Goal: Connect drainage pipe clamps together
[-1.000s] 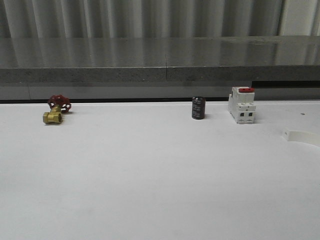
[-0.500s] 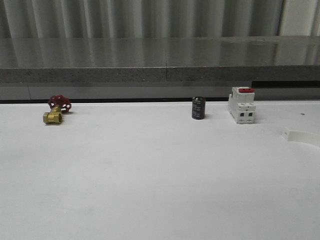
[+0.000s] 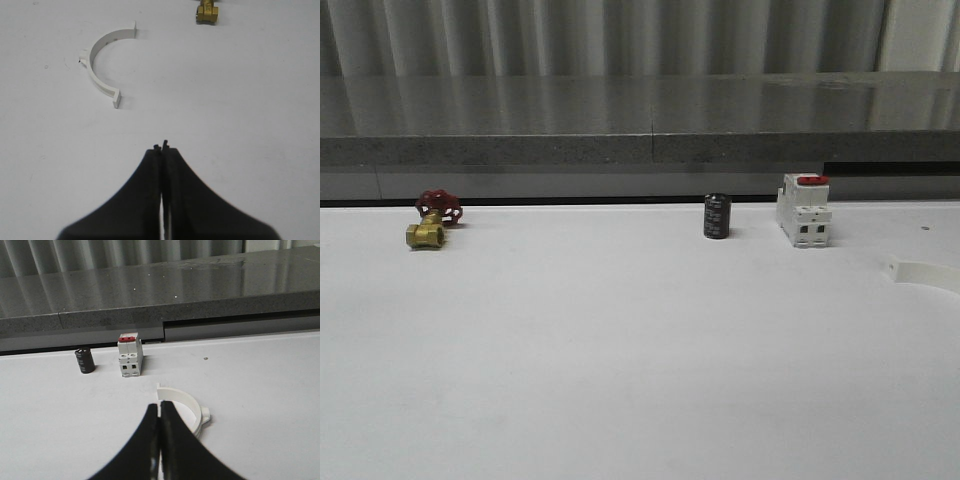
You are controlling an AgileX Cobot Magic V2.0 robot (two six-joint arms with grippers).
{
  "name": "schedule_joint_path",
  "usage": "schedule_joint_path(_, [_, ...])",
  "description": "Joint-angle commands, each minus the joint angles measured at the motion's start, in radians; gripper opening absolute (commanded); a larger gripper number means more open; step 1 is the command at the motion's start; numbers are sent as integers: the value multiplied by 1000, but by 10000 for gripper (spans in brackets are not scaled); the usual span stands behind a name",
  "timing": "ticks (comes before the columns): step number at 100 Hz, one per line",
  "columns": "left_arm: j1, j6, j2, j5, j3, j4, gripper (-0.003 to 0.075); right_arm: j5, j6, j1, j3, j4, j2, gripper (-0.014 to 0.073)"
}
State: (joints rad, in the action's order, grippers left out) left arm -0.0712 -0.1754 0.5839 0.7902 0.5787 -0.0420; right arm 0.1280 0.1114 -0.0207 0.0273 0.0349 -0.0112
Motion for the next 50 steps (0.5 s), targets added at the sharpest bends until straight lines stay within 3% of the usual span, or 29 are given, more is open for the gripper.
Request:
schedule_joint_path(1, [3, 5, 13, -54, 37, -5, 22, -85, -8, 7, -16, -1, -19, -69])
schedule_joint_path(12, [3, 5, 13, -52, 37, -5, 202, -85, -8, 7, -16, -1, -19, -69])
schedule_joint_path(18, [3, 5, 13, -50, 37, -5, 376, -85, -8, 7, -16, -1, -19, -69])
schedule_joint_path(25, [3, 5, 13, -50, 37, -5, 514, -85, -8, 7, -16, -1, -19, -69])
schedule_joint_path(32, [3, 5, 13, -50, 37, 13, 566, -85, -8, 7, -16, -1, -19, -69])
schedule_joint_path(50, [3, 5, 21, -83, 43, 13, 565, -85, -8, 7, -16, -1, -19, -69])
